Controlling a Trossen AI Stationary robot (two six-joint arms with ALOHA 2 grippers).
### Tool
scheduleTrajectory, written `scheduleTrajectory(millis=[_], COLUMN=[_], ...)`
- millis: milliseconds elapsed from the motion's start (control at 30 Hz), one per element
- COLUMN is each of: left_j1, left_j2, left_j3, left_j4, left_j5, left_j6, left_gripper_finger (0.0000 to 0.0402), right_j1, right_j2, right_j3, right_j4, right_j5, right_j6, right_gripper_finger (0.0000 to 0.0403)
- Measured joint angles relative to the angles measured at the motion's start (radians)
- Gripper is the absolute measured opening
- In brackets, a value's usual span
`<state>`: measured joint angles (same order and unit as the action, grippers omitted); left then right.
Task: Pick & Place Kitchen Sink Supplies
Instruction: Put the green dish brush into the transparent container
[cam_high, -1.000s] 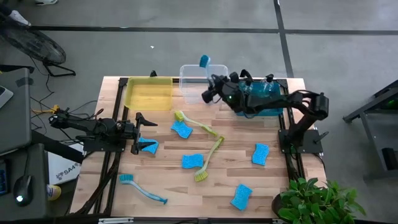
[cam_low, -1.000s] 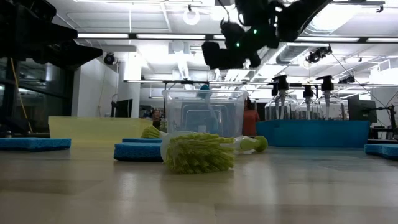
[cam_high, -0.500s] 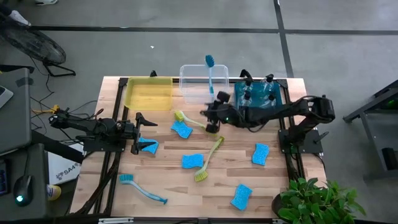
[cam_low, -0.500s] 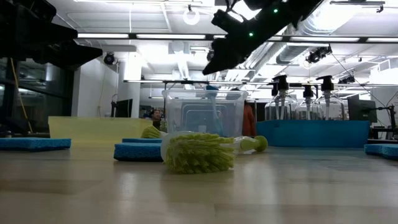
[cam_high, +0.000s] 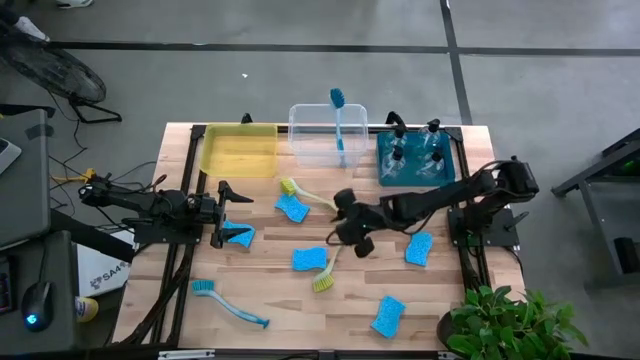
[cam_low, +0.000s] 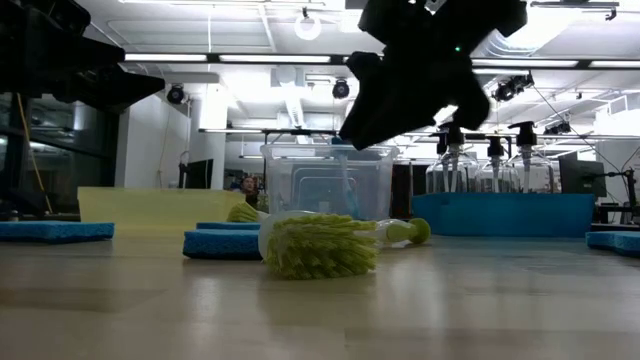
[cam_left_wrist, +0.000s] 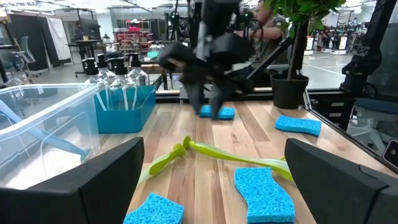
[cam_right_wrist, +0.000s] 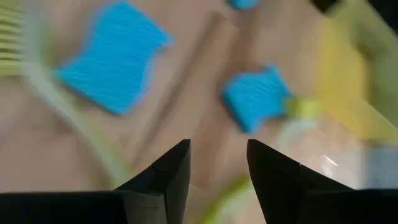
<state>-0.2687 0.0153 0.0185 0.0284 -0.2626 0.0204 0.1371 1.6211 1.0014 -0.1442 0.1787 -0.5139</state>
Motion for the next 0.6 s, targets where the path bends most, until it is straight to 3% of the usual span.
scheduleTrajectory(millis=[200, 367, 600], left_j1=[0.000, 0.000, 0.000], left_j2=[0.000, 0.000, 0.000], left_j3=[0.000, 0.000, 0.000], left_j4=[0.000, 0.000, 0.000], left_j5=[0.000, 0.000, 0.000], left_j6=[0.000, 0.000, 0.000], left_gripper_finger=[0.0382, 0.0382, 0.0382], right_j1=[0.036, 0.049, 0.063], right_j2=[0.060, 0.131, 0.250], right_j3=[0.078, 0.182, 0.315], right_j4=[-0.051, -0.202, -0.324], right_j5=[-0.084, -0.089, -0.175], right_j6=[-0.011, -0.026, -0.071], right_gripper_finger=[0.0151, 0.0151, 0.0149])
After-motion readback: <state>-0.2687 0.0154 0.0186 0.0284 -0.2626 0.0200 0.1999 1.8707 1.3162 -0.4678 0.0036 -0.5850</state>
